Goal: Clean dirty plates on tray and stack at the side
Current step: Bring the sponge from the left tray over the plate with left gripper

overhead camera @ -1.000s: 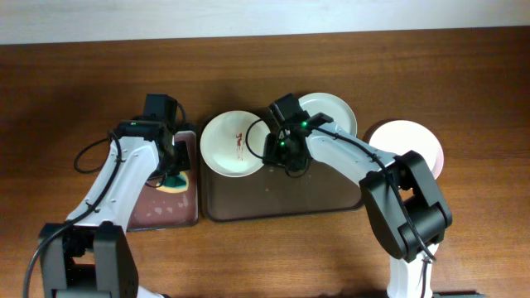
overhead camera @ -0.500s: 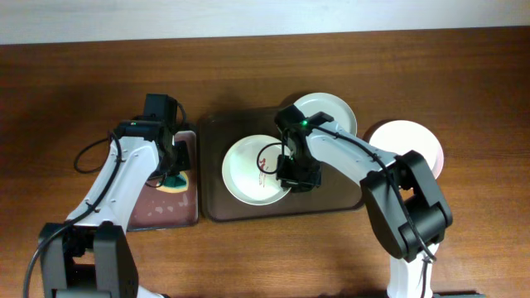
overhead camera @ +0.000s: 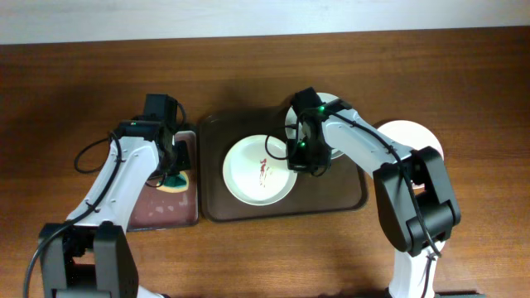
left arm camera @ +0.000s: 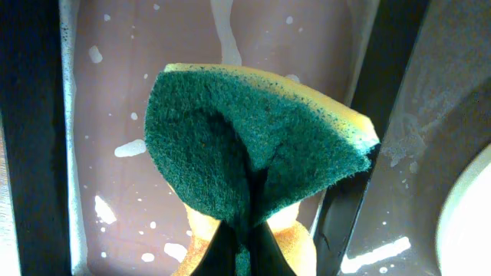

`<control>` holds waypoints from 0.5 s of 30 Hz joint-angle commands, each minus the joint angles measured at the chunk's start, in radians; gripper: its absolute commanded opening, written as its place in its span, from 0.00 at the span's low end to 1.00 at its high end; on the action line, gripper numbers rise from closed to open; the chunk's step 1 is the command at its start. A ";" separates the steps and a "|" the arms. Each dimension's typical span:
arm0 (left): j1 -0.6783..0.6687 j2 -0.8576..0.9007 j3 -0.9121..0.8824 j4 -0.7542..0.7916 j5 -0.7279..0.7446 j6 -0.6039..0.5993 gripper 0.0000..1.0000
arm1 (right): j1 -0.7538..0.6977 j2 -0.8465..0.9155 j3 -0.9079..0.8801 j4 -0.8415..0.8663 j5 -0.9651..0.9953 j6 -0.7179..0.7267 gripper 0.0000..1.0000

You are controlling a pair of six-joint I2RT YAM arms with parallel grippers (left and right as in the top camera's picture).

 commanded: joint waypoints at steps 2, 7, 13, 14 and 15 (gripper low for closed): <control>0.006 -0.017 -0.004 0.003 0.031 -0.011 0.00 | 0.012 0.017 0.006 0.027 -0.111 0.029 0.04; 0.006 -0.017 -0.003 0.003 0.041 -0.011 0.00 | 0.013 0.017 -0.002 0.029 -0.111 0.116 0.04; 0.006 -0.017 -0.003 0.003 0.040 -0.011 0.00 | 0.018 0.018 -0.012 0.033 -0.110 0.125 0.10; 0.006 -0.017 -0.004 0.003 0.040 -0.011 0.00 | 0.021 0.018 -0.012 0.034 -0.108 0.125 0.11; 0.006 -0.017 -0.004 0.003 0.041 -0.011 0.00 | 0.027 0.019 -0.012 0.036 -0.107 0.125 0.13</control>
